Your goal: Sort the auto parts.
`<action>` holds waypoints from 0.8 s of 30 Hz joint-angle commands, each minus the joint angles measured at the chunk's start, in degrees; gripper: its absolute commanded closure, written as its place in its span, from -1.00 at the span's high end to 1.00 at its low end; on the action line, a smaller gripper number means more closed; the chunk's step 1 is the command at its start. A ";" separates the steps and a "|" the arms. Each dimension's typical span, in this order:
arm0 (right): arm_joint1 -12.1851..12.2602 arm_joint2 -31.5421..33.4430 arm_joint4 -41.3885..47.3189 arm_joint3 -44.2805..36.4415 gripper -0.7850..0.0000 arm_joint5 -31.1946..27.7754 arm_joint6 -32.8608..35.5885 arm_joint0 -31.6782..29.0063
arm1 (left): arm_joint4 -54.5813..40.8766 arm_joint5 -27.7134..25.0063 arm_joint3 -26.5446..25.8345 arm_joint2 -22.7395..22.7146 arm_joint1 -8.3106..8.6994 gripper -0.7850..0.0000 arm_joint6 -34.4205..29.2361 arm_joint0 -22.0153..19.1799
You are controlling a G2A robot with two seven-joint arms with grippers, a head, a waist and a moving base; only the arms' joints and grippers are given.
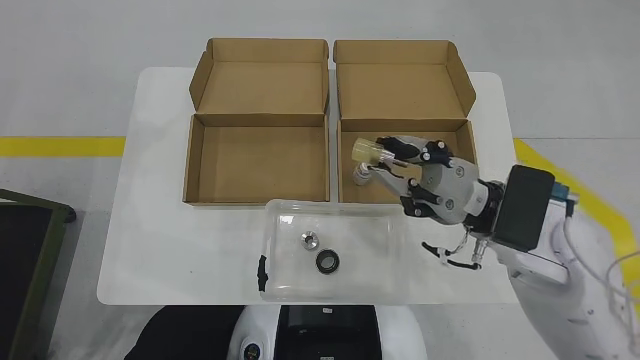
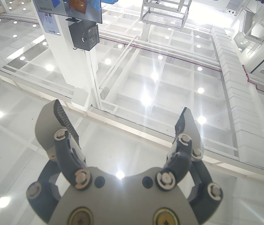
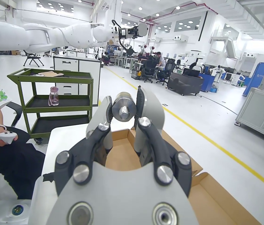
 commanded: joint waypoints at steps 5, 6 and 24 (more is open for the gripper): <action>0.13 0.10 -2.17 2.50 -1.00 -1.06 2.52 -1.32 | 0.00 0.00 0.00 0.00 0.00 1.00 0.00 0.00; 0.15 0.16 -2.51 3.02 -1.00 -1.11 2.58 -1.72 | 0.00 0.00 0.00 0.00 0.00 1.00 0.00 0.00; 1.44 6.86 -5.72 12.77 -1.00 0.75 18.00 -5.34 | 0.00 0.00 0.00 0.00 0.00 1.00 0.00 0.00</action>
